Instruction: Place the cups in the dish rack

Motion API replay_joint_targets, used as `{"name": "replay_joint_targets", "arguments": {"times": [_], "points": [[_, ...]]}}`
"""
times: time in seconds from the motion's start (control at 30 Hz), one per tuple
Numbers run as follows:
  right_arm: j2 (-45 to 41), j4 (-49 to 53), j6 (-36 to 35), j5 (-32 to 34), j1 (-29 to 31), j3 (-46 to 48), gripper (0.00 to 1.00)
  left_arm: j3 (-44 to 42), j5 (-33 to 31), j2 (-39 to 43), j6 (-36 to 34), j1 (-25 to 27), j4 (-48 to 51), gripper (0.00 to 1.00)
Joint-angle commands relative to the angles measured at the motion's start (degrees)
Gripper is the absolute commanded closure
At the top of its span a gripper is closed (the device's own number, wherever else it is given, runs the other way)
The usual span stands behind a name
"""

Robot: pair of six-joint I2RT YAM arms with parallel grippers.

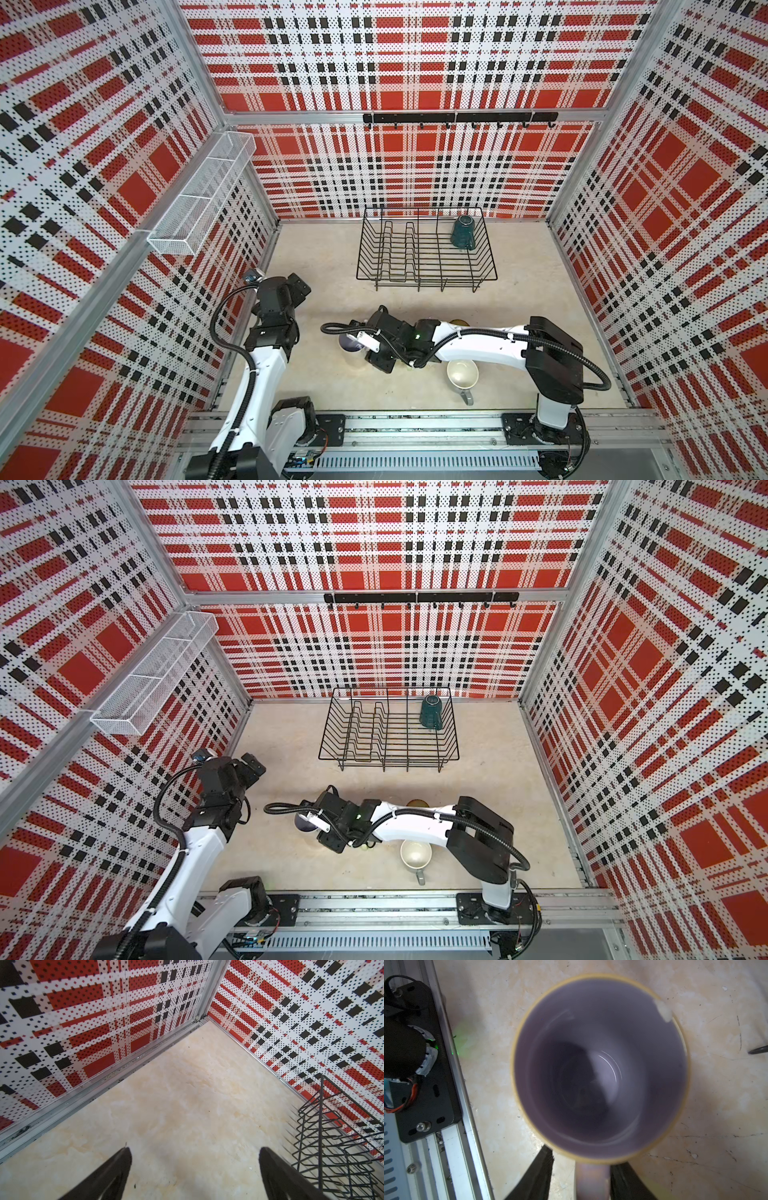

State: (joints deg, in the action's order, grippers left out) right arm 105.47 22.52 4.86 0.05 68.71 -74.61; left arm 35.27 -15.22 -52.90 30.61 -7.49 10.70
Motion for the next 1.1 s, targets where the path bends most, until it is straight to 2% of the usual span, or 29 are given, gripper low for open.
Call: {"name": "replay_joint_targets", "arguments": {"times": [0.0,0.27,0.43,0.6,1.07], "points": [[-1.69,7.86,1.5,-0.38,-0.36,-1.58,0.54,0.05,-0.16,-0.16,-0.27,-0.61,-1.47,0.02],[-1.24,10.97,4.72,-3.54,-0.33,-6.75,0.55,0.68,0.18,-0.55,-0.29,-0.8,-1.56,0.02],[-0.82,15.18,13.31,-1.57,1.0,-9.94,0.54,1.5,0.07,-1.01,-0.59,-0.99,-1.57,0.02],[0.57,19.42,17.02,1.84,2.04,-11.08,0.52,2.78,0.13,-2.34,-1.52,-1.57,-1.36,0.02],[-1.56,20.51,19.67,3.9,1.47,-6.96,0.4,2.67,0.55,-3.43,-2.13,-1.64,-2.22,0.02]]}}
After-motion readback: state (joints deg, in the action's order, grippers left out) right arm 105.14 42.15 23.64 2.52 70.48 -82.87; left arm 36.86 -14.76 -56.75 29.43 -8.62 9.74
